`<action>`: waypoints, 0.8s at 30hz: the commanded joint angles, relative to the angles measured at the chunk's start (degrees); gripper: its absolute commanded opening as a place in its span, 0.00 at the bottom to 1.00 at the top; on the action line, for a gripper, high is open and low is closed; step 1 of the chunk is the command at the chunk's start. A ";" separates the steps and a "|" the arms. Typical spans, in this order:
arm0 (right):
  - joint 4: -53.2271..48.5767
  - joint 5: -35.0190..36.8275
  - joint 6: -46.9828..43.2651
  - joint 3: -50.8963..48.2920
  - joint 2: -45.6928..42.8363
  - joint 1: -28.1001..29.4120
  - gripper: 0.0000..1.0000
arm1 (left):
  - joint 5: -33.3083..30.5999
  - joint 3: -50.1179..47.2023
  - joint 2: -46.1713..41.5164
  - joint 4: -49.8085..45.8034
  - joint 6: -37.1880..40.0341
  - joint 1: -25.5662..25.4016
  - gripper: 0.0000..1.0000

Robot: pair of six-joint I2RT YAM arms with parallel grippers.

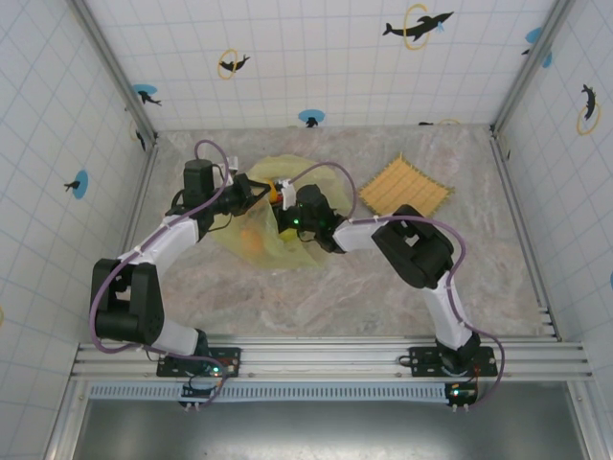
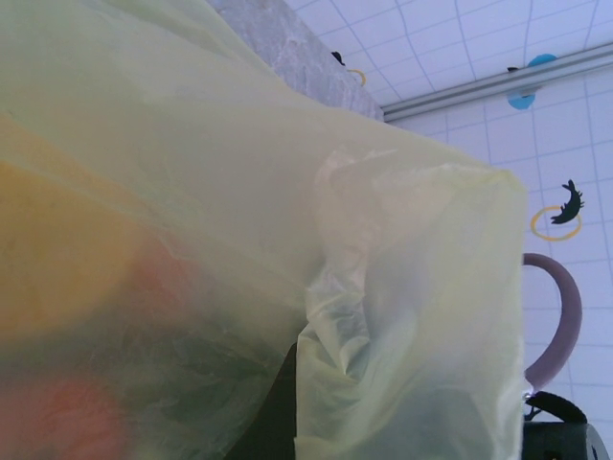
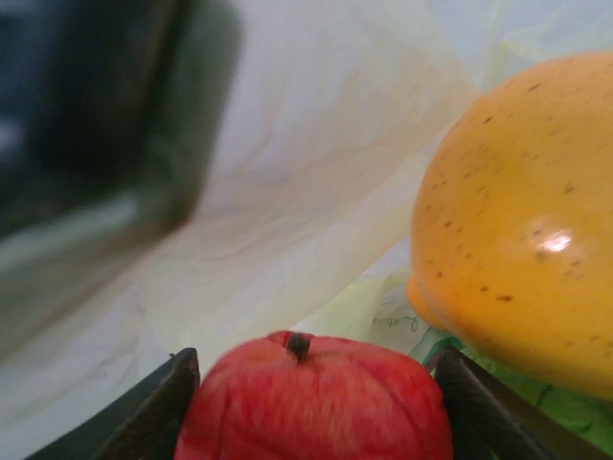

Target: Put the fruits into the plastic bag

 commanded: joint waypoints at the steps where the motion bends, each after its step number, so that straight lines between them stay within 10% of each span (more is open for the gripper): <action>1: 1.22 0.02 -0.72 0.20 -1.08 -0.13 0.73 | 0.88 -0.65 -0.93 0.54 -0.20 -0.18 0.00; 24: -7.87 4.60 -11.13 -13.59 -18.80 -4.04 0.82 | 0.57 -0.58 -0.78 0.14 0.06 -0.22 0.00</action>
